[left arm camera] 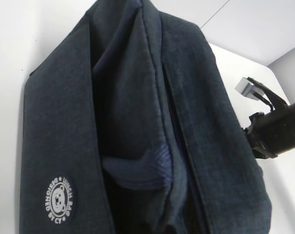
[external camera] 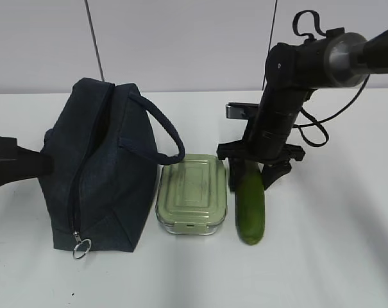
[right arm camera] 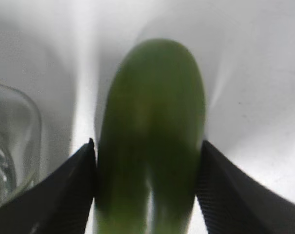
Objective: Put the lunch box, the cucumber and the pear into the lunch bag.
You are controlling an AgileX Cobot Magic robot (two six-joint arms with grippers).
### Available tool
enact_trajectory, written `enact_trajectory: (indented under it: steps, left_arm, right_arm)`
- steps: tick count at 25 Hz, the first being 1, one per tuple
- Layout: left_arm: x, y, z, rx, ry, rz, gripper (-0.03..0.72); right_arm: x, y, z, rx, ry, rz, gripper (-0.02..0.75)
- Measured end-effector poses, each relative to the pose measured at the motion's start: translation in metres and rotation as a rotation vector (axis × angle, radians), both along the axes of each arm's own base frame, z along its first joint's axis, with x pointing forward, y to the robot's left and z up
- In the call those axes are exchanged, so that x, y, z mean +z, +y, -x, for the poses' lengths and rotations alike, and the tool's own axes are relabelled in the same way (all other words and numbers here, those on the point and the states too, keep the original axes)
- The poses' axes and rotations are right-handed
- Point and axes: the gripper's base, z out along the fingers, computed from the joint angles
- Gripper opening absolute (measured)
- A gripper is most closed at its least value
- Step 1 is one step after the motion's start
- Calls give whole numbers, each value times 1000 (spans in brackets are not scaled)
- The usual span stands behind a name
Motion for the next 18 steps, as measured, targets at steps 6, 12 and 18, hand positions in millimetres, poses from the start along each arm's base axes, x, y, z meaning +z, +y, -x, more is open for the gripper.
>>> enact_trajectory:
  steps: [6,12,18]
  left_arm:
    - [0,0,0,0,0,0,-13]
    - [0,0,0,0,0,0,-13]
    - [0,0,0,-1,0,0,-13]
  right_arm:
    - [0,-4,-1,38,2,52,388]
    - [21,-2,-12,92,-19,62,380]
    - [93,6,-38,94,-231,11,380]
